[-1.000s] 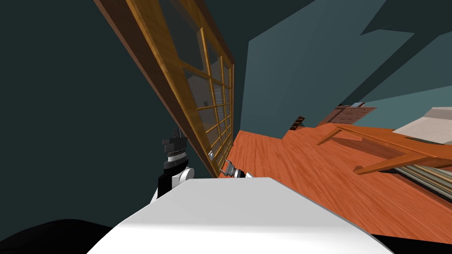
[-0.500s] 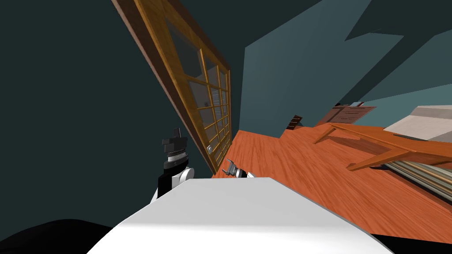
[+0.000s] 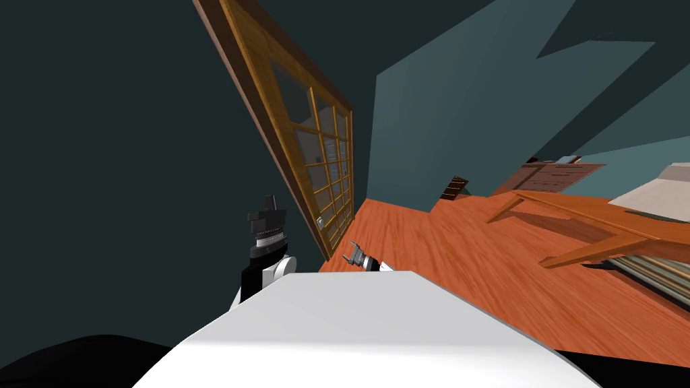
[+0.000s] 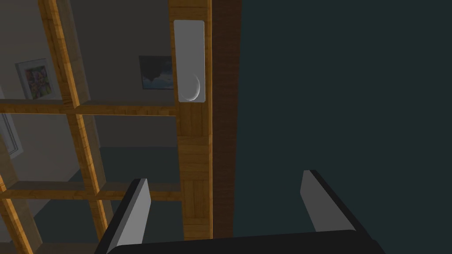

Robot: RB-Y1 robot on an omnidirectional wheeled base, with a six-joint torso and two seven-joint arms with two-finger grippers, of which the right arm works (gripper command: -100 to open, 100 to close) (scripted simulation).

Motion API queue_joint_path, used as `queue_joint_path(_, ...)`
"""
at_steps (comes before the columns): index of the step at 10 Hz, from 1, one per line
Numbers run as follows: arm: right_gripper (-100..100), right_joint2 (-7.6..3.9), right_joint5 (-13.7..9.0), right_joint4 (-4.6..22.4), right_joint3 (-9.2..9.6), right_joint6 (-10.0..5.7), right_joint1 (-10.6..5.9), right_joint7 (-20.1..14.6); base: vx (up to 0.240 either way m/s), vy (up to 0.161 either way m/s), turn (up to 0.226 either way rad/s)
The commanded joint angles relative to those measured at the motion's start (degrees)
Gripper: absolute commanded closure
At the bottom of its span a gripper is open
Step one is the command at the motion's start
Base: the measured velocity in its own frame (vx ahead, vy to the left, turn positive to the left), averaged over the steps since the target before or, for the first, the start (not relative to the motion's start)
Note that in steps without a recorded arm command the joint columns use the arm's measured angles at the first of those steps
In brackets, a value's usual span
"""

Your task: Pull the door open

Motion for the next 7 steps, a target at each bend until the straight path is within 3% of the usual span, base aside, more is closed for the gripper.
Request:
queue_joint_path(1, -100, 0.56, -1.1, 1.8, -1.27, 0.33, -1.62, 1.0, 0.005, -0.059, 0.254)
queue_joint_path(2, -100, 0.56, -1.1, 1.8, -1.27, 0.33, -1.62, 1.0, 0.033, -0.040, 0.089)
queue_joint_path(5, -100, 2.74, -2.1, 4.3, -2.65, 0.18, -3.59, 2.5, 0.116, 0.012, 0.120)
queue_joint_path(7, -100, 3.36, -2.3, 4.8, -2.90, 0.14, -3.98, 2.8, 0.103, 0.012, 0.026)
